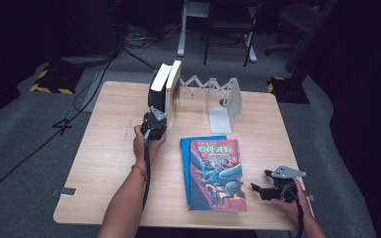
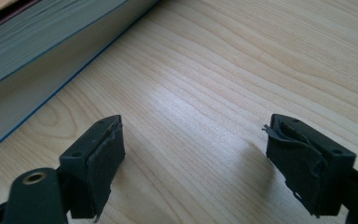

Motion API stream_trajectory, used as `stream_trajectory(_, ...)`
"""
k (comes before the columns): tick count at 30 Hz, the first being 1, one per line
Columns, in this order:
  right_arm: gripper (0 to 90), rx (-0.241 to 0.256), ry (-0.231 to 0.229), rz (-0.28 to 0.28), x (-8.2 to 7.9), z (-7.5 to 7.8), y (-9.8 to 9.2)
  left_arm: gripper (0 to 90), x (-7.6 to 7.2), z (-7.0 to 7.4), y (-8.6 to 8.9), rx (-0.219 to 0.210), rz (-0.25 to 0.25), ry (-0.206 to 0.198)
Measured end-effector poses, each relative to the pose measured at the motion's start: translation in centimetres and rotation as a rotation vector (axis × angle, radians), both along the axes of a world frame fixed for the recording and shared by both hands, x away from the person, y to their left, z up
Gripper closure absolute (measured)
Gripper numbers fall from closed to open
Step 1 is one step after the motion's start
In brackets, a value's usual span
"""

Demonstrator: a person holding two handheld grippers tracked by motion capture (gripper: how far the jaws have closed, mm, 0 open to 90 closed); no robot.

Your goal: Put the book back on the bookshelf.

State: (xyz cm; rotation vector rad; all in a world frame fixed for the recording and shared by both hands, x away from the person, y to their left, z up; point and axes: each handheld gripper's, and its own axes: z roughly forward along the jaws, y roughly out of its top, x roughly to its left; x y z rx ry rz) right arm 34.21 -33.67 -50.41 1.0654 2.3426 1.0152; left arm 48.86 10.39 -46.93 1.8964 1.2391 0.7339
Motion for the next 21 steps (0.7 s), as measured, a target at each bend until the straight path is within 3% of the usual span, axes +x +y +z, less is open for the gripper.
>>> stream_trajectory(9, 19.2, 0.000, 0.000, 0.000, 0.0, 0.0, 0.0, 83.8, -0.3, 0.4, 0.1, 0.016, -0.018, -0.003)
stream_trajectory(17, 18.6, 0.006, 0.007, 0.000, 0.1, 0.0, -0.1, 81.8, -1.6, 0.7, 0.7, 0.015, -0.062, -0.003)
stream_trajectory(21, 18.0, 0.005, 0.008, -0.002, 0.1, 0.0, 0.0, 82.0, -2.6, 1.0, 1.0, -0.007, -0.095, -0.011)
